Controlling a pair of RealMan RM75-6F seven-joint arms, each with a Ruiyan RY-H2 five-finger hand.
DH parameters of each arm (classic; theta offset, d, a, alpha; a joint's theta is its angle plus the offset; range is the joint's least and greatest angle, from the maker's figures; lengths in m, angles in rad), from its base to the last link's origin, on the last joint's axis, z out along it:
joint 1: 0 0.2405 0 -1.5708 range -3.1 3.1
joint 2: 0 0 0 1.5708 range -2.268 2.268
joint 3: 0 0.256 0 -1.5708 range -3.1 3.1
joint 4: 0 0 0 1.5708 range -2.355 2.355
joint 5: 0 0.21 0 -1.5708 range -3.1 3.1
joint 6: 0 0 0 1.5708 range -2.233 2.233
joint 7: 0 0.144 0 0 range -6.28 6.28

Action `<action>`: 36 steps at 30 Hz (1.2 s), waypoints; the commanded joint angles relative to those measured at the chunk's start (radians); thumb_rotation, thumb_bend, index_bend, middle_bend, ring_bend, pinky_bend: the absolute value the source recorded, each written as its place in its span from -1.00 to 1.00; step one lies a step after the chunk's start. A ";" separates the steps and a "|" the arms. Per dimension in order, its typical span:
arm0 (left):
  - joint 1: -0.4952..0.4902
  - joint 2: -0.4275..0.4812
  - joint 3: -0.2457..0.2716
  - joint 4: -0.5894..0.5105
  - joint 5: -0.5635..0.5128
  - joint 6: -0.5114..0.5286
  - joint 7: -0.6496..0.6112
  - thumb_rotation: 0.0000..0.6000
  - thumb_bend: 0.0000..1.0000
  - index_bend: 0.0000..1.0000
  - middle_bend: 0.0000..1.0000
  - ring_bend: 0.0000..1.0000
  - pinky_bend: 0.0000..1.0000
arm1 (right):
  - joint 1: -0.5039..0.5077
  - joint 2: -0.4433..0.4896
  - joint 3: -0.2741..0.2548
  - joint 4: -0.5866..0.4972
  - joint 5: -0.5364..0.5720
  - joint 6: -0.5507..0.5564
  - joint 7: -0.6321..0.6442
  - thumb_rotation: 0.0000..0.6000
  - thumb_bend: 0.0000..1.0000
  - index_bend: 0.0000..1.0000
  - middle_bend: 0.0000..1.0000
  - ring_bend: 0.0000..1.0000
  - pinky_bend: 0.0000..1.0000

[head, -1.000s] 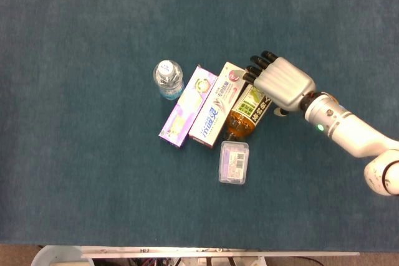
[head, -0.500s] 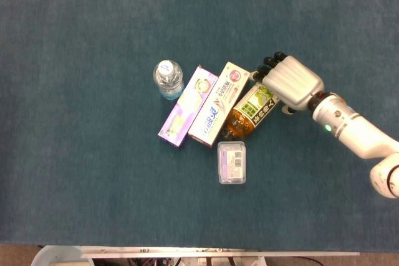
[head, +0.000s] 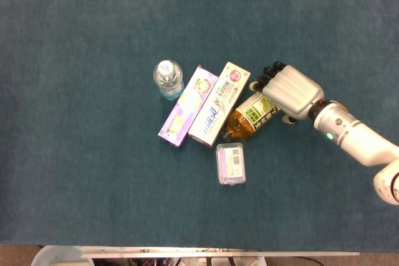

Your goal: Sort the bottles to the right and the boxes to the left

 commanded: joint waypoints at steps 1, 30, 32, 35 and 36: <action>0.003 0.002 0.002 0.001 0.000 0.002 -0.004 1.00 -0.53 -0.75 -0.68 -0.79 -0.61 | 0.004 -0.009 -0.002 0.005 0.004 -0.005 -0.009 1.00 -1.00 -0.44 -0.32 -0.56 -0.46; 0.005 0.007 0.013 0.004 0.014 0.001 -0.023 1.00 -0.53 -0.75 -0.68 -0.79 -0.62 | 0.016 0.014 0.051 0.105 0.204 0.013 -0.021 1.00 -0.79 0.00 -0.12 -0.31 0.02; 0.003 0.005 0.013 0.004 0.014 0.000 -0.022 1.00 -0.53 -0.75 -0.68 -0.79 -0.62 | 0.015 0.010 0.049 0.125 0.218 0.014 -0.027 1.00 -0.79 0.00 -0.12 -0.31 0.02; 0.001 0.005 0.013 0.003 0.016 -0.003 -0.020 1.00 -0.53 -0.75 -0.68 -0.79 -0.62 | 0.013 0.003 0.048 0.152 0.242 0.018 -0.035 1.00 -0.79 0.00 -0.12 -0.31 0.02; 0.001 0.004 0.014 0.003 0.017 -0.003 -0.019 1.00 -0.53 -0.75 -0.68 -0.79 -0.62 | 0.012 0.001 0.049 0.159 0.251 0.019 -0.037 1.00 -0.79 0.00 -0.12 -0.31 0.02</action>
